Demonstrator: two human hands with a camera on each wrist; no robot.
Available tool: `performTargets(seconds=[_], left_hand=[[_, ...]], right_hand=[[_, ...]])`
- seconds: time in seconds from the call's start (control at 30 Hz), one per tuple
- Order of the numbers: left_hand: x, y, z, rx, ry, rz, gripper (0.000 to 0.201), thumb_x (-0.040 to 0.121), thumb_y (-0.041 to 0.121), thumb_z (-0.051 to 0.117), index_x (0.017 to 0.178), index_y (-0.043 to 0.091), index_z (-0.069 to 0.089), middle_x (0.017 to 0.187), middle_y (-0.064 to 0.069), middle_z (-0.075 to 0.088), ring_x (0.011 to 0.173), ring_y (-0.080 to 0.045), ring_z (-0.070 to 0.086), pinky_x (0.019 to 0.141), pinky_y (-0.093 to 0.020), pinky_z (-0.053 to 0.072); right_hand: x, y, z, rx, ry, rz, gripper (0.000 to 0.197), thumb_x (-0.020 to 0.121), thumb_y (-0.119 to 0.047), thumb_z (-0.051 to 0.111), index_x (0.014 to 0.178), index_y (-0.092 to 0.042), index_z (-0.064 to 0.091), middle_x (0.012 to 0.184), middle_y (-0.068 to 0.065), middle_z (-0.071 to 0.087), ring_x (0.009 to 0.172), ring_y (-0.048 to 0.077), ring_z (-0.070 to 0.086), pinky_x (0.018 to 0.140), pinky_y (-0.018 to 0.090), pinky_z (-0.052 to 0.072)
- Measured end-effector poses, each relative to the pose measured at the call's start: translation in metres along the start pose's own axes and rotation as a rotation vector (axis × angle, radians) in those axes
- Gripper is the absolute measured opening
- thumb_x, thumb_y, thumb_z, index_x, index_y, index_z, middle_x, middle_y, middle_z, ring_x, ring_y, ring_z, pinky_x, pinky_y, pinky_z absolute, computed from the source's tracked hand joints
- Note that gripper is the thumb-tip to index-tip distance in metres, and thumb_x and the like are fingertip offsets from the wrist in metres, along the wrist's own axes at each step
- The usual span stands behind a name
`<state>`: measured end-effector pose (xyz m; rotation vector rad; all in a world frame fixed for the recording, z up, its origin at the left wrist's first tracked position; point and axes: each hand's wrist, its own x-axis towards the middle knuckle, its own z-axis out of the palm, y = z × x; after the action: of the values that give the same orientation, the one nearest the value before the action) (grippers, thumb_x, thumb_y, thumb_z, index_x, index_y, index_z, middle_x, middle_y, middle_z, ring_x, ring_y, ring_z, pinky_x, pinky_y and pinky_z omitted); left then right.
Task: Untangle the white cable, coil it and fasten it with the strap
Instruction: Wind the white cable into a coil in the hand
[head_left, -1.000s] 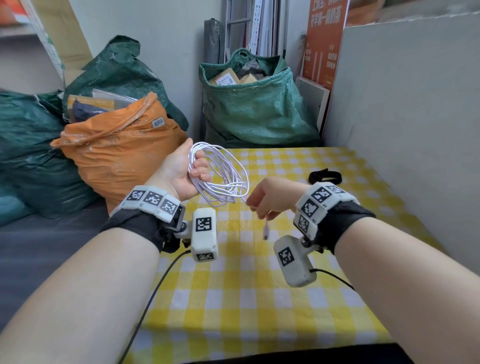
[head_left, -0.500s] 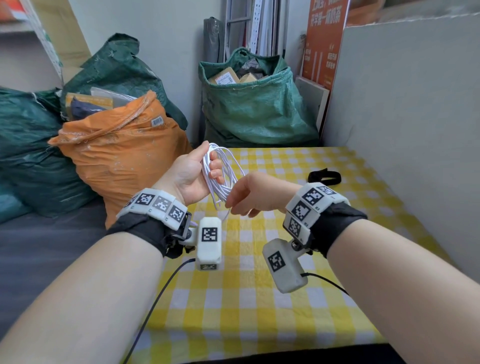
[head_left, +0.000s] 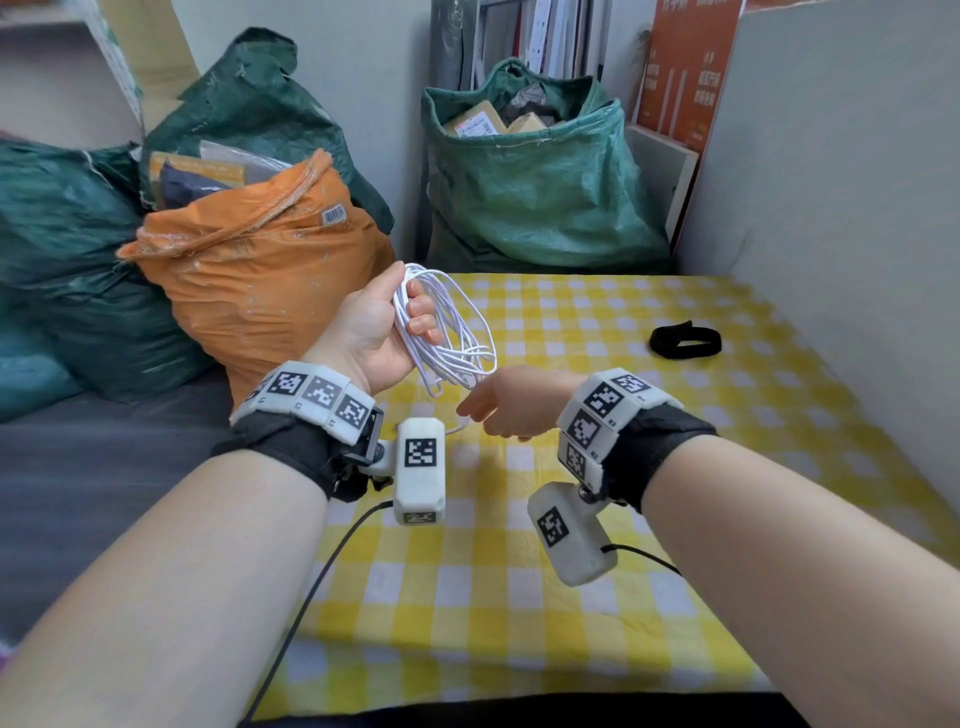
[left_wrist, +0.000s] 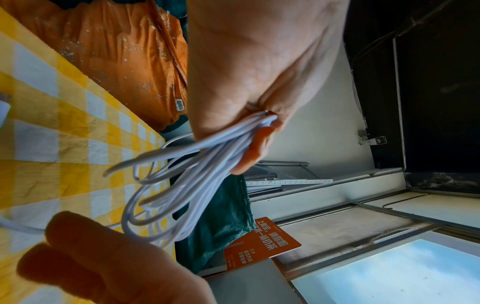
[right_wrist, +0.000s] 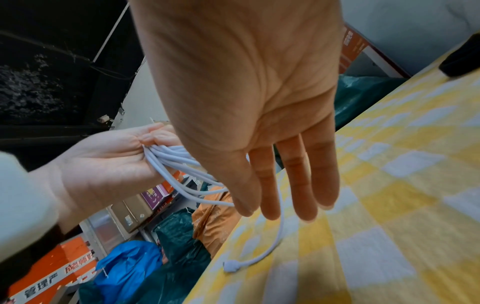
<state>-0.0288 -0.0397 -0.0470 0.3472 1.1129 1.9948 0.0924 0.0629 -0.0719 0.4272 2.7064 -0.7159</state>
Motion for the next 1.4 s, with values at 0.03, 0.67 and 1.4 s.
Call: performTargets(seconds=[0.03,0.67,1.4], left_hand=[[0.002,0.000,-0.005,-0.017,0.003,-0.001,0.040,0.100,0.038,0.032,0.067,0.017,0.039,0.048,0.005,0.034,0.037,-0.008,0.030,0.044,-0.018,0.034],[0.022,-0.006,-0.049,-0.055,0.042,-0.012,0.040,0.100,0.040,0.030,0.067,0.018,0.040,0.048,0.005,0.035,0.038,-0.009,0.031,0.053,-0.022,0.030],[-0.005,-0.029,0.026,0.117,-0.030,-0.058,0.033,0.099,0.035,0.039,0.078,0.012,0.049,0.062,-0.003,0.052,0.053,-0.015,0.053,0.056,-0.027,0.047]], right_hand=[[0.004,-0.003,0.002,-0.027,-0.004,-0.015,0.050,0.092,-0.004,0.044,0.137,-0.026,0.049,0.135,-0.003,0.054,0.093,0.018,0.062,0.085,0.032,0.056],[0.037,-0.004,-0.001,0.165,-0.028,-0.137,0.004,0.083,-0.026,0.072,0.086,-0.025,0.073,0.073,-0.012,0.059,0.068,0.005,0.052,0.066,0.019,0.042],[-0.016,0.009,-0.021,0.645,0.384,-0.238,0.033,0.085,-0.022,0.069,0.055,-0.014,0.059,0.057,0.002,0.060,0.042,0.003,0.044,0.042,0.013,0.036]])
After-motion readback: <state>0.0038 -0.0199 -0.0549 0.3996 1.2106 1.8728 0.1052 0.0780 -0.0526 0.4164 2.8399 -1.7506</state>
